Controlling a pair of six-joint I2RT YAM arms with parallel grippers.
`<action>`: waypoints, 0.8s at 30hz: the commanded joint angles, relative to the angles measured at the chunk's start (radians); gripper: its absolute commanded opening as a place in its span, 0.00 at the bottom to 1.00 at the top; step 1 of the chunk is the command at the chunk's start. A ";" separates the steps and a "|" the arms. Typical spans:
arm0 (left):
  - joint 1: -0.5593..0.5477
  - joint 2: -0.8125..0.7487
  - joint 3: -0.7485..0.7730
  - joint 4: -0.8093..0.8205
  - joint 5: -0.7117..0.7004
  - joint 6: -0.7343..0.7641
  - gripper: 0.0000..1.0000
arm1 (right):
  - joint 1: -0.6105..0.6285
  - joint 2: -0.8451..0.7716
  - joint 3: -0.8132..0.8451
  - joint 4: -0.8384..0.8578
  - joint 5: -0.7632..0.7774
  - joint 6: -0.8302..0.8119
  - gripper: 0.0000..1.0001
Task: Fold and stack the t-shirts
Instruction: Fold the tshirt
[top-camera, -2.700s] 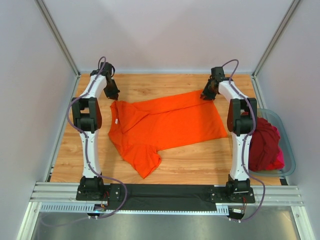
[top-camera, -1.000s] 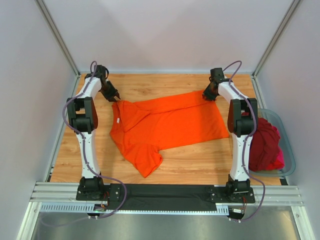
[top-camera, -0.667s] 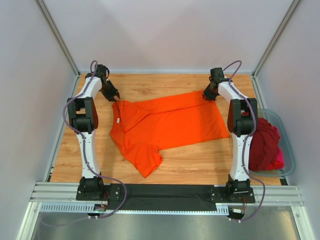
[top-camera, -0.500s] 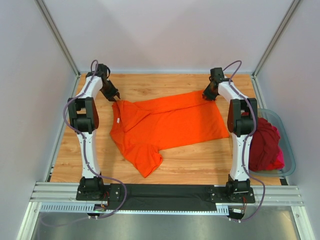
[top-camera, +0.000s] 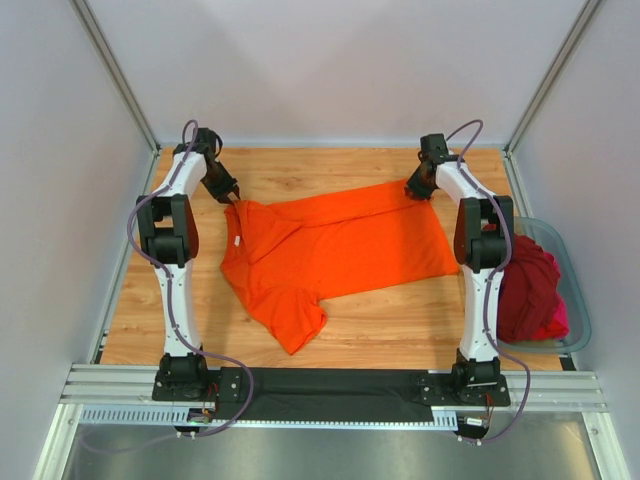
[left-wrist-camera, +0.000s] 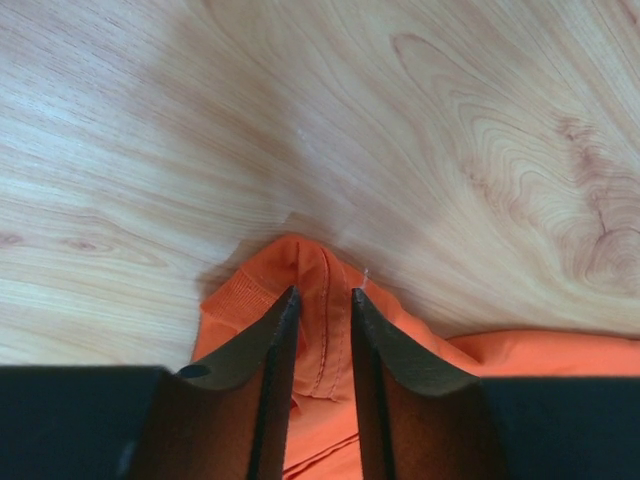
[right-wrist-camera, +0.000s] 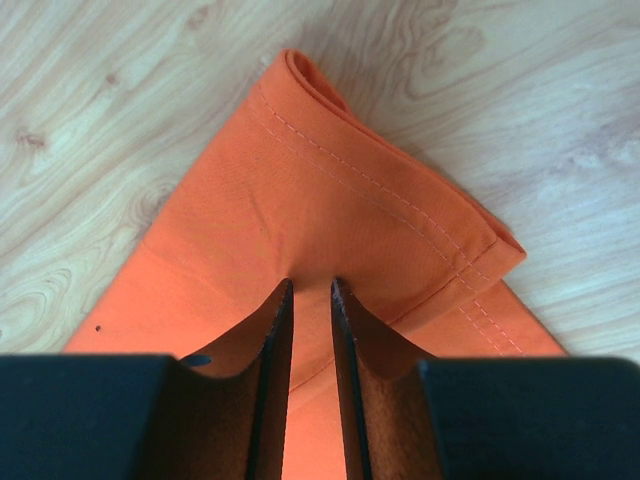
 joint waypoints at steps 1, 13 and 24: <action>-0.005 0.005 0.026 0.001 0.002 -0.022 0.33 | -0.008 0.052 0.027 -0.033 0.053 -0.001 0.23; 0.012 0.008 0.046 -0.029 -0.087 -0.114 0.00 | -0.008 0.006 -0.072 -0.065 0.174 0.149 0.15; 0.033 0.005 0.035 -0.008 -0.135 -0.184 0.00 | -0.008 -0.051 -0.142 -0.036 0.231 0.265 0.15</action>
